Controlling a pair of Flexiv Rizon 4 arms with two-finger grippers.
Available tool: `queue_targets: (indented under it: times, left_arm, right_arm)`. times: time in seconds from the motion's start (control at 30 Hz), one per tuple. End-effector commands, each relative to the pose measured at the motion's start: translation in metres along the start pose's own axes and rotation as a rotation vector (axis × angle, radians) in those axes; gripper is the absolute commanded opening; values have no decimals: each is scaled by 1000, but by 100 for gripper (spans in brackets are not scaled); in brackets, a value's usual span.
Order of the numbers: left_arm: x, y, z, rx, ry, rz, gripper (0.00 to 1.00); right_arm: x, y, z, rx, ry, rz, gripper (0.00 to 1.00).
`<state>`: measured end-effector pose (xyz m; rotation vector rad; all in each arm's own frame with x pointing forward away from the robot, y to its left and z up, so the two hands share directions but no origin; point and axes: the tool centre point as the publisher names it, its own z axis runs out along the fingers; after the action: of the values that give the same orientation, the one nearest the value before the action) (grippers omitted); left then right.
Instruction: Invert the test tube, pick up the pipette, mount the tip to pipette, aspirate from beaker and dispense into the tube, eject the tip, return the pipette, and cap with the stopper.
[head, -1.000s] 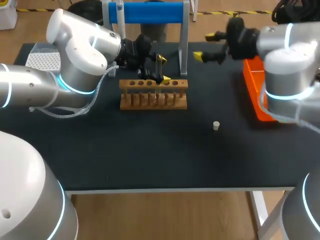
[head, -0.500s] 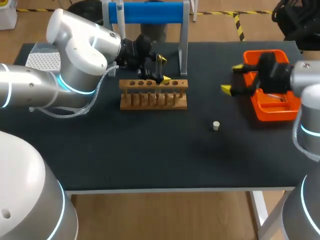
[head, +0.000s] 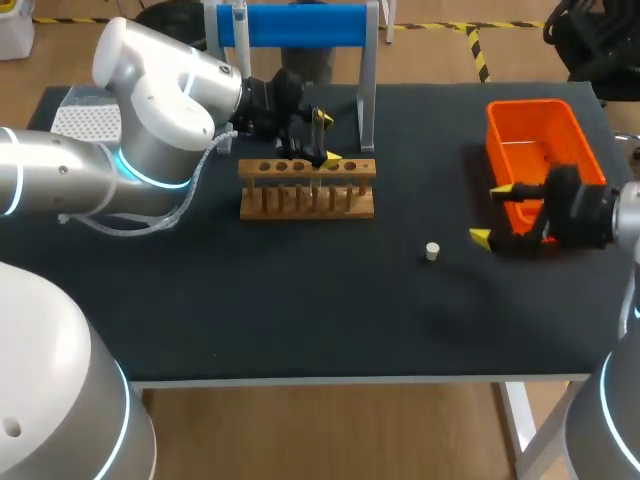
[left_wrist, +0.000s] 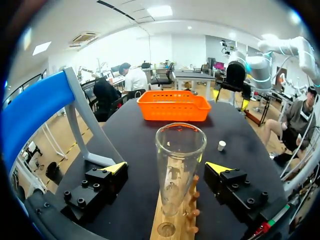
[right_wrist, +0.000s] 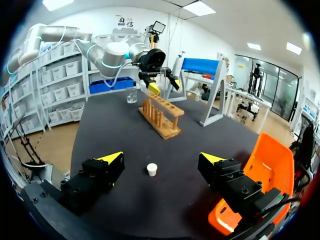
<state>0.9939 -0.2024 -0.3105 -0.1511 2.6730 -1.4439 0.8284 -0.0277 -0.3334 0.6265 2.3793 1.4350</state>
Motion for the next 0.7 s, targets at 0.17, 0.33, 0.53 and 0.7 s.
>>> queue_targets:
  times: [0.17, 0.33, 0.53, 0.7]
  left_arm:
    - [0, 0, 0, -1, 0, 0, 100]
    - [0, 0, 0, -1, 0, 0, 100]
    - [0, 0, 0, -1, 0, 0, 100]
    - [0, 0, 0, -1, 0, 0, 100]
  right_arm:
    - [12, -19, 22, -3, -35, 18, 100]
    - [19, -27, 32, 6, -38, 22, 100]
    - [32, -37, 45, 28, -18, 15, 100]
    - [36, -43, 55, 41, -24, 20, 100]
